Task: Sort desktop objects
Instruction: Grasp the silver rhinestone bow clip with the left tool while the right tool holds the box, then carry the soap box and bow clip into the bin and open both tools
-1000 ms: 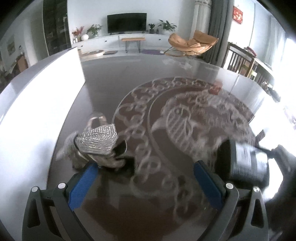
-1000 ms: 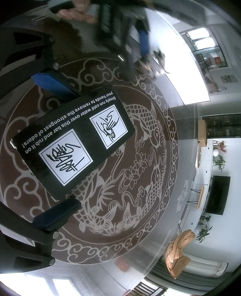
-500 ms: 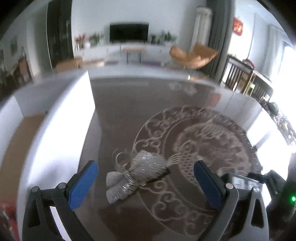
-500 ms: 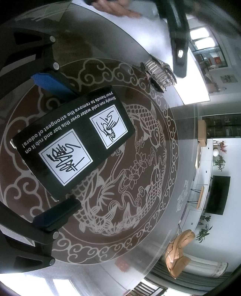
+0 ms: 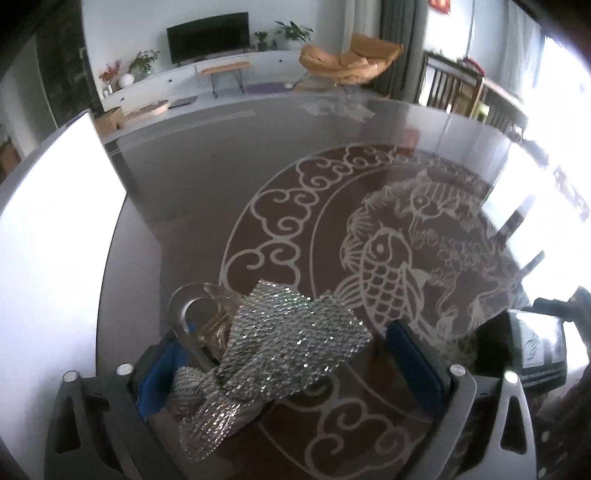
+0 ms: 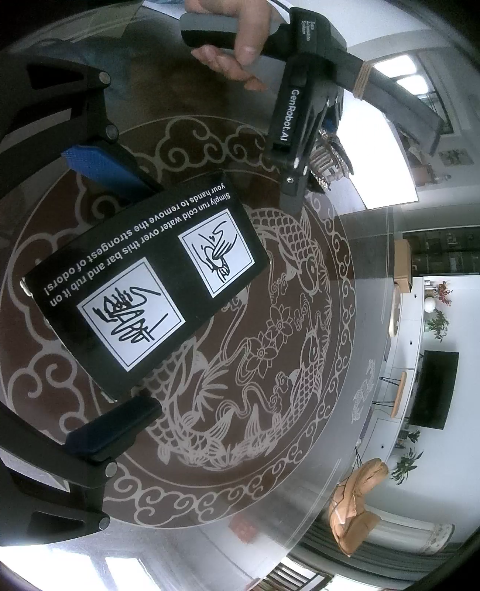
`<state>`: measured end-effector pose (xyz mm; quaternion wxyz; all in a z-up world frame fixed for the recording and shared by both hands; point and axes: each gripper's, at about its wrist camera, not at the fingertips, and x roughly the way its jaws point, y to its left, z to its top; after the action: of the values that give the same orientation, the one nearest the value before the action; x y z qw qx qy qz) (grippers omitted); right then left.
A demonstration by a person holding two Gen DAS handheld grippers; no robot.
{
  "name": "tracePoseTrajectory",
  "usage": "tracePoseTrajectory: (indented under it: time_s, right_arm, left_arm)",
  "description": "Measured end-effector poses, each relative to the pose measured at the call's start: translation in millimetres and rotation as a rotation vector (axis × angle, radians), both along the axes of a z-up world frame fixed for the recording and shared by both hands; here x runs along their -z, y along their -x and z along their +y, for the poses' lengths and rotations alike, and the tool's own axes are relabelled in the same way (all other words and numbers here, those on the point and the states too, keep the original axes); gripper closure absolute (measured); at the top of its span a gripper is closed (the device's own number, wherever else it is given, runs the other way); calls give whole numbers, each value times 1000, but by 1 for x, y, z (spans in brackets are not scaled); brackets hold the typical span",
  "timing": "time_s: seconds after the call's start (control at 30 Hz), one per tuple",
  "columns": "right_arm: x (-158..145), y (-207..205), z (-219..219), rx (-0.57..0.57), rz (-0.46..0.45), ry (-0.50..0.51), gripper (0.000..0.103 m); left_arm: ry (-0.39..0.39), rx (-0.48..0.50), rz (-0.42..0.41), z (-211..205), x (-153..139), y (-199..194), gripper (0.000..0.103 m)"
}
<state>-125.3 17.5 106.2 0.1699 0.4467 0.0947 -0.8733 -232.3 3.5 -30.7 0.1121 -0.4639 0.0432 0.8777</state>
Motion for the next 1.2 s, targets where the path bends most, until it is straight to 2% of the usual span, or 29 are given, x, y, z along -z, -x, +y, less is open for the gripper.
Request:
tracePoseTrajectory:
  time_s: [0.07, 0.1, 0.17, 0.4, 0.53, 0.57, 0.6, 0.63, 0.67, 0.73, 0.9, 1.0, 1.1, 1.2]
  right_arm:
    - [0, 0, 0, 0, 0, 0, 0]
    - [0, 0, 0, 0, 0, 0, 0]
    - [0, 0, 0, 0, 0, 0, 0]
    - [0, 0, 1, -1, 0, 0, 0]
    - [0, 16, -6, -137, -61, -29, 2]
    - [-2, 20, -4, -157, -78, -31, 7]
    - [-7, 22, -3, -176, -77, -32, 32]
    - [-10, 23, -3, -187, -79, -40, 44]
    - [-12, 27, -1, -179, -125, -42, 44]
    - [-18, 26, 5, -165, -156, -35, 44]
    - [-41, 14, 2, -138, -129, -25, 44]
    - [-75, 15, -13, -148, -94, 12, 44]
    - [-110, 15, -55, -185, -52, 79, 44]
    - [-145, 12, -111, -254, -7, 164, 44]
  left_arm:
    - [-13, -35, 30, -7, -3, -6, 30]
    - [-37, -52, 42, -12, -6, -11, 32]
    - [-51, -81, 47, -14, -6, -15, 32]
    - [-53, -123, 55, -14, 0, -69, 32]
    - [-65, -124, 48, -17, -1, -97, 32]
    - [-75, -125, 47, -18, -1, -104, 32]
    - [-81, -126, 46, -19, -3, -106, 32]
    - [-87, -128, 45, -20, -4, -110, 32]
    - [-95, -130, 48, -21, -6, -116, 32]
    - [-115, -134, 60, -19, -16, -121, 32]
    - [-201, -153, 102, -28, -58, -140, 32]
    - [-241, -170, 136, -48, -91, -150, 32]
    - [-244, -211, 169, -85, -122, -162, 32]
    - [-185, -293, 194, -132, -142, -174, 32]
